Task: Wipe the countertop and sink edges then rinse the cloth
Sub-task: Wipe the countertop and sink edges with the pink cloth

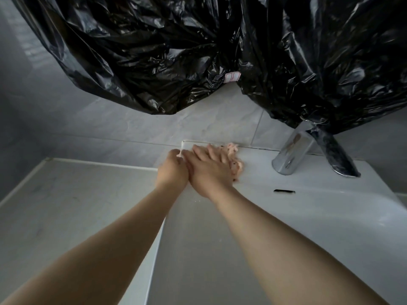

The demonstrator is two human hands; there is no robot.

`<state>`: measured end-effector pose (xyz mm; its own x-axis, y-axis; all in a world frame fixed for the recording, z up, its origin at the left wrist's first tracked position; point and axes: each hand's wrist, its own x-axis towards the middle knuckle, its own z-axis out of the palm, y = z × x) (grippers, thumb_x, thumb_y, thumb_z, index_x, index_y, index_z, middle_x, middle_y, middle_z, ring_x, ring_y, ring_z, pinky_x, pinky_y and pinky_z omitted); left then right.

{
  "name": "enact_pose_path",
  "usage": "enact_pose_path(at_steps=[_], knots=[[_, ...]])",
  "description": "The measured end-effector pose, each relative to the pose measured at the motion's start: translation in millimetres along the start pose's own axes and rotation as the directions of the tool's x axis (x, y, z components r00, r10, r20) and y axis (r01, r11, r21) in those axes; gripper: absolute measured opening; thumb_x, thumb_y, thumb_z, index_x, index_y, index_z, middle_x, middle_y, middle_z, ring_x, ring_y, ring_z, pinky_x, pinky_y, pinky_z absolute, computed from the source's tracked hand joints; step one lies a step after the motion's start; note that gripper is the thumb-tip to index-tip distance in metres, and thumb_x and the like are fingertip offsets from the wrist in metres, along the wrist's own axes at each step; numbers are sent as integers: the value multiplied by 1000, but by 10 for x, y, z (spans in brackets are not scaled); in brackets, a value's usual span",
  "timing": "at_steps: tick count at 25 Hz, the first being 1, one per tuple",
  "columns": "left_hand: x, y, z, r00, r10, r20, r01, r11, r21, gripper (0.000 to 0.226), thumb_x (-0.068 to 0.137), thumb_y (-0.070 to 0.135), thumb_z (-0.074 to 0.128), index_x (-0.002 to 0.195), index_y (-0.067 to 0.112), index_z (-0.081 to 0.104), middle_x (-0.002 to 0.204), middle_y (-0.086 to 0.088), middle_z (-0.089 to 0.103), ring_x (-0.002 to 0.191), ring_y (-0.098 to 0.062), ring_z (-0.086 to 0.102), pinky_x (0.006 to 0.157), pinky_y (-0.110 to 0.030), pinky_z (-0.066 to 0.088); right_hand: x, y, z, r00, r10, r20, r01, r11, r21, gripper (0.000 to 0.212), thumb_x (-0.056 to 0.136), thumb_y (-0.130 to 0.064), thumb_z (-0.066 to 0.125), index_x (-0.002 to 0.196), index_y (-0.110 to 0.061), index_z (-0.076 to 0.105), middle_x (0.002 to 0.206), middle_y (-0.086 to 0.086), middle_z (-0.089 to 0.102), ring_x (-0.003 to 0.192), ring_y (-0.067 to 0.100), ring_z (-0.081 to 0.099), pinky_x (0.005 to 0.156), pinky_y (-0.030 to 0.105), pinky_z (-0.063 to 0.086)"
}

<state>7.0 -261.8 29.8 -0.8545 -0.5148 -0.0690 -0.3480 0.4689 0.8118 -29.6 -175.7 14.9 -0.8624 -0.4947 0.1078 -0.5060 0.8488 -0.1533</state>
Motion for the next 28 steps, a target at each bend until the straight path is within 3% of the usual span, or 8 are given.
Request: enact_pose_path(at_steps=[6, 10, 12, 16, 21, 23, 26, 28], knots=[[88, -67, 81, 998, 23, 59, -28, 995, 93, 38, 96, 20, 35, 134, 12, 38, 120, -19, 56, 106, -37, 53, 87, -38, 43, -285, 752, -152, 924, 377, -66, -382, 920, -91, 48, 100, -38, 18, 148, -33, 20, 158, -10, 15, 145, 24, 10, 116, 40, 6], [146, -144, 79, 999, 50, 10, -50, 999, -14, 31, 95, 18, 36, 118, 10, 54, 117, -18, 61, 107, -35, 55, 86, -34, 40, 71, 52, -28, 992, -125, -17, 126, 991, 40, 45, 102, -32, 18, 145, -28, 30, 156, -8, 24, 145, 19, 12, 117, 37, 6], [126, -129, 70, 997, 79, 0, -79, 993, 84, 30, 97, 16, 32, 115, 6, 54, 115, -20, 61, 107, -37, 53, 82, -33, 37, 228, 56, -88, 976, -213, 38, 210, 974, 81, 41, 102, -32, 23, 141, -28, 36, 153, -8, 31, 144, 16, 16, 115, 34, 6], [86, -90, 60, 993, 120, 5, -118, 967, 226, 31, 98, 16, 27, 116, 3, 48, 113, -22, 58, 103, -37, 52, 73, -32, 32, 89, 816, -176, 989, -147, 8, 147, 989, 6, 41, 101, -29, 31, 141, -29, 38, 152, -9, 32, 142, 12, 22, 115, 31, 12], [70, -51, 93, 995, 98, 32, -103, 974, 202, 31, 98, 20, 30, 118, 0, 41, 122, -23, 48, 109, -39, 48, 86, -38, 37, -240, 751, -99, 943, 216, -251, -239, 969, -64, 51, 92, -30, 21, 129, -18, 54, 137, 6, 53, 128, 29, 44, 107, 41, 29], [84, -65, 82, 997, 72, 24, -75, 983, 168, 31, 97, 20, 32, 119, 1, 42, 123, -22, 48, 108, -38, 48, 82, -35, 36, -104, 279, -34, 943, 153, -296, -148, 988, 40, 44, 90, -27, 26, 117, -12, 58, 120, 13, 62, 115, 33, 53, 96, 41, 39], [91, -81, 69, 998, 66, 22, -68, 984, 165, 31, 97, 20, 33, 119, 1, 44, 122, -21, 50, 106, -36, 49, 76, -32, 32, 111, 63, -92, 993, -1, -121, 25, 980, 197, 29, 99, -32, 35, 116, -15, 50, 122, 9, 54, 118, 29, 44, 89, 35, 33], [43, -64, 71, 994, 105, 40, -112, 962, 248, 35, 98, 22, 30, 127, 4, 39, 125, -21, 48, 109, -37, 48, 83, -36, 35, 61, 345, -150, 977, -97, -188, 122, 984, 130, 29, 98, -36, 38, 110, -19, 59, 117, 2, 60, 114, 26, 50, 88, 32, 30]])
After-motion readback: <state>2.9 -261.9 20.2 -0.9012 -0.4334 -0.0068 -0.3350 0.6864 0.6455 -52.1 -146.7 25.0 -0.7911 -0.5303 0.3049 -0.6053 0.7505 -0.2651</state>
